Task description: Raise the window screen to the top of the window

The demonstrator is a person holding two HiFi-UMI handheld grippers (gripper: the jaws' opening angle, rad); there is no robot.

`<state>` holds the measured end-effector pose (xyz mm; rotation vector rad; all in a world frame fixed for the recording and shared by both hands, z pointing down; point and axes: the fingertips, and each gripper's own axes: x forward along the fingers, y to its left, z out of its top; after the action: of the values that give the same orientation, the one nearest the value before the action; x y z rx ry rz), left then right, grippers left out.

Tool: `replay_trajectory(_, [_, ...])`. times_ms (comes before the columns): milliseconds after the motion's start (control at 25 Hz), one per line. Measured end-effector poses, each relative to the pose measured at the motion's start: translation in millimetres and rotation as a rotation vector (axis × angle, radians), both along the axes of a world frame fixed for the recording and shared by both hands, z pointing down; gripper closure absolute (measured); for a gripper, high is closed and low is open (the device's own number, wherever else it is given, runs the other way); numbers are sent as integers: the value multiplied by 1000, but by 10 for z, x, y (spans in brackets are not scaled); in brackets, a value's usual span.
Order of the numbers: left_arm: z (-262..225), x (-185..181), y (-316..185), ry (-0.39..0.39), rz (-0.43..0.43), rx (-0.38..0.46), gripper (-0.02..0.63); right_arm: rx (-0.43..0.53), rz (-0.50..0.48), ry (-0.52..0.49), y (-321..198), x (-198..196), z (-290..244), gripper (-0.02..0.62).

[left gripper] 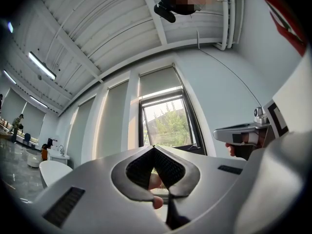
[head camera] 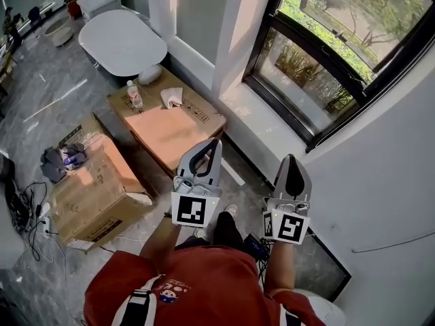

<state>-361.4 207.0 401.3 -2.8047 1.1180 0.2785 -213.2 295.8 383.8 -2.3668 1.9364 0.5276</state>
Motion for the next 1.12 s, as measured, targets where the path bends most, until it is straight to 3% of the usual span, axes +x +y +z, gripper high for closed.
replay_trajectory(480, [9, 322, -474, -10, -9, 21, 601, 33, 8, -26, -434, 394, 61, 586])
replay_trajectory(1120, [-140, 1950, -1618, -52, 51, 44, 601, 47, 55, -81, -1522, 1961, 35, 586])
